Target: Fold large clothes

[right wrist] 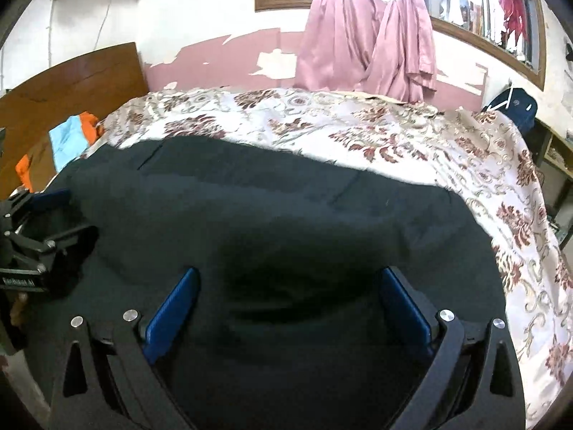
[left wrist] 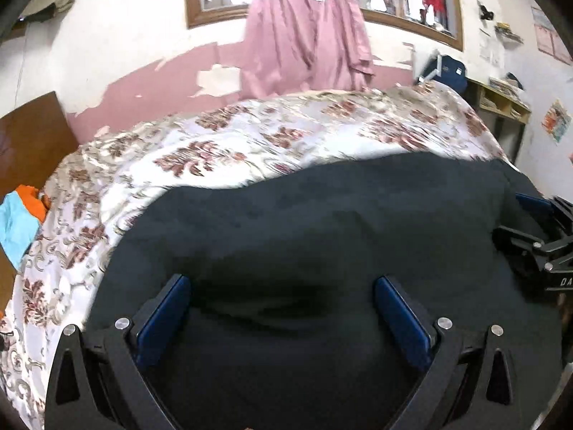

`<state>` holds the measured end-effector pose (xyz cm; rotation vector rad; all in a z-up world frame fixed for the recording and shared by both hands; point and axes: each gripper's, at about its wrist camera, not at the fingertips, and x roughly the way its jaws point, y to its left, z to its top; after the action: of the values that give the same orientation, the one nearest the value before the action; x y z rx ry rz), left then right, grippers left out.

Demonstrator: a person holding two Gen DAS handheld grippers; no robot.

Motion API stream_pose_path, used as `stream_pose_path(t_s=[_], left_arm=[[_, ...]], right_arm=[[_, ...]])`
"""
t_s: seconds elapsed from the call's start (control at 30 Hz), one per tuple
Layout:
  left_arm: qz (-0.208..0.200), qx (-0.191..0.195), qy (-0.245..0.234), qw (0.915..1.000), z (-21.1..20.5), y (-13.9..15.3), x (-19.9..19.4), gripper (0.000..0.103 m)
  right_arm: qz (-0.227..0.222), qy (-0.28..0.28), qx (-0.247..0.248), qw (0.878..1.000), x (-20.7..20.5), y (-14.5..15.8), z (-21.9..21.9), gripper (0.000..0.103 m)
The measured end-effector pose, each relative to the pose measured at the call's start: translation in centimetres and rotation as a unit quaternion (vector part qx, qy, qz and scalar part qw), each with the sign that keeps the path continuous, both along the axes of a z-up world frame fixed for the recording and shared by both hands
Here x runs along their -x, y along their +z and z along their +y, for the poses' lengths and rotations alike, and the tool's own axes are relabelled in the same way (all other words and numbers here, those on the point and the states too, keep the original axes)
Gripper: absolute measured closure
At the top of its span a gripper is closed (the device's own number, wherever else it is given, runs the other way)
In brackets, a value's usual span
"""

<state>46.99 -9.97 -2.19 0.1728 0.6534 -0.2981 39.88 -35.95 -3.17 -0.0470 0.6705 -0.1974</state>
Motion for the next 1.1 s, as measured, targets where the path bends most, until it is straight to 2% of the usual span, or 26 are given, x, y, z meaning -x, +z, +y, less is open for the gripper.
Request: stream_pose_path(t_s=[0.17,0.37,0.7,1.1], left_arm=[[0.017,0.039,0.029,0.9987,2.1,-0.8,-2.9,0.0],[0.045,0.04,0.037,0.9975,2.0,-2.8,-5.4,0.0],[0.041,0.07,0.037,0.996,2.4,-4.1,-5.8,0.0],[0.035,0.08,0.035,0.9956,2.4,-4.5,-5.7,0.0]], right_arm=[[-0.003,-0.036,-0.018,0.999,-2.6,-0.3,-3.0,0.005],[0.012,-0.047,-0.041,0.998,-5.3,-1.7,-5.2,0.005],[-0.003,-0.044,-0.071,0.996,-5.3,-3.8,-5.9,0.002],[-0.011,-0.04,-0.1,0.994,-5.3,-4.6,-6.6,0.001]])
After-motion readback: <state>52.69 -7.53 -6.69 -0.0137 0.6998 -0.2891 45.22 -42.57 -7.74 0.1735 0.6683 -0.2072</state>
